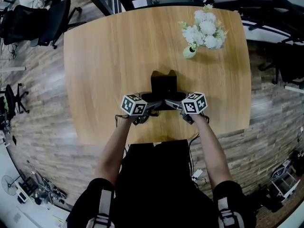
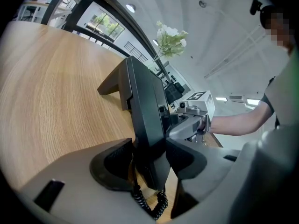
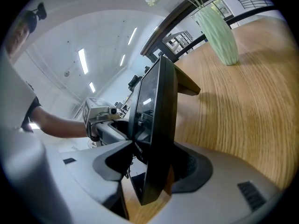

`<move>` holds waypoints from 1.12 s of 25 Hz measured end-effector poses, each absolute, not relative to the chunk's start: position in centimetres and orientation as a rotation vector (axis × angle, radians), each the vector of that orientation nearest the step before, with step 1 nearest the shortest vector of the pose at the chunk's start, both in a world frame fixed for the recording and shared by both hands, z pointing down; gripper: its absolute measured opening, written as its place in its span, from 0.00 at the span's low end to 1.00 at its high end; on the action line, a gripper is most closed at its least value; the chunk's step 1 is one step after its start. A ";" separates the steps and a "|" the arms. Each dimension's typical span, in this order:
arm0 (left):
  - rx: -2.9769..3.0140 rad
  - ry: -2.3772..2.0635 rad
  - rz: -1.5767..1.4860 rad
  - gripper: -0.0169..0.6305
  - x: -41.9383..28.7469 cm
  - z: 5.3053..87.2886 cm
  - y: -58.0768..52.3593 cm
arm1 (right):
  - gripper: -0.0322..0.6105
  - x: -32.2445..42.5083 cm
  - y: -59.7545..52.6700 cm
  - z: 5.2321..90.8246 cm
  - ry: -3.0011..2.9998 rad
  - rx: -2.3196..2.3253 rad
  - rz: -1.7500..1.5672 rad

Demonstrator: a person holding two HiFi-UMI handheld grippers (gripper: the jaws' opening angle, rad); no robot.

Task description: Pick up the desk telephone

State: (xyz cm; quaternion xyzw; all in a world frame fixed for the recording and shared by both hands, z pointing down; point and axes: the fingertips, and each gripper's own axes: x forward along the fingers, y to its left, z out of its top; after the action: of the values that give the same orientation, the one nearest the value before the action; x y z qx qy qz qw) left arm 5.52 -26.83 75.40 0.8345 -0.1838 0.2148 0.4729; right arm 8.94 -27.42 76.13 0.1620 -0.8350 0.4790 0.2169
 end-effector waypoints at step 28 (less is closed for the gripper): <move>2.129 -0.519 0.498 0.38 1.3 68.2 -25.3 | 0.45 4.8 -26.1 68.7 -2.411 0.444 1.241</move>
State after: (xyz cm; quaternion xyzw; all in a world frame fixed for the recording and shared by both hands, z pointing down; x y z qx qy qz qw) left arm 1.30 -25.28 68.16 0.8541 -0.2081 0.1999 0.4326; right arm 4.84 -26.12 68.67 0.1584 -0.8605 0.4429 0.1957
